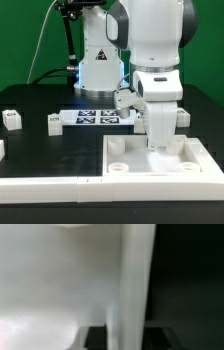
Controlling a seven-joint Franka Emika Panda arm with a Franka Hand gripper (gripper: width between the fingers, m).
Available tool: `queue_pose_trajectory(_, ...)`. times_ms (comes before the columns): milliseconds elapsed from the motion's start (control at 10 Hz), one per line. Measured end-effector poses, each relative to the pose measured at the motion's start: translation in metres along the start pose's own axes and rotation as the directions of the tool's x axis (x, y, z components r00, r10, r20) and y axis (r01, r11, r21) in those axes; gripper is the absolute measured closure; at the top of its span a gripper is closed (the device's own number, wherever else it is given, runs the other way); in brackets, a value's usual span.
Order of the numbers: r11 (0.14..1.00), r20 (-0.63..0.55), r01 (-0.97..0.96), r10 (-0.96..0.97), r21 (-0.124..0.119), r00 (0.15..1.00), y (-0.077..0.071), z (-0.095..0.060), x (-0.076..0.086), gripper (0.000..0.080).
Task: Assemble one leg
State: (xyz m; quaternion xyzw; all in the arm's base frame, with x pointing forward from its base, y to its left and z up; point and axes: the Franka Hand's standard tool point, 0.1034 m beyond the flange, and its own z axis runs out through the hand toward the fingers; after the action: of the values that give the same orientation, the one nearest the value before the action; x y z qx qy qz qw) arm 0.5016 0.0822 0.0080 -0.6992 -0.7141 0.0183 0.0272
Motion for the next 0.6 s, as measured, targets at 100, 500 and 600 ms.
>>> queue_pose_trajectory(100,1.000,0.000,0.000,0.000,0.000,1.000,0.0000,0.0000,-0.0002,0.0474)
queue_pose_trajectory(500,1.000,0.000,-0.001,0.001,0.000,1.000,0.0000,0.0000,-0.0004,0.0156)
queue_pose_trajectory(600,1.000,0.000,-0.001,0.001,0.000,1.000,0.0000,0.0000,-0.0005,0.0156)
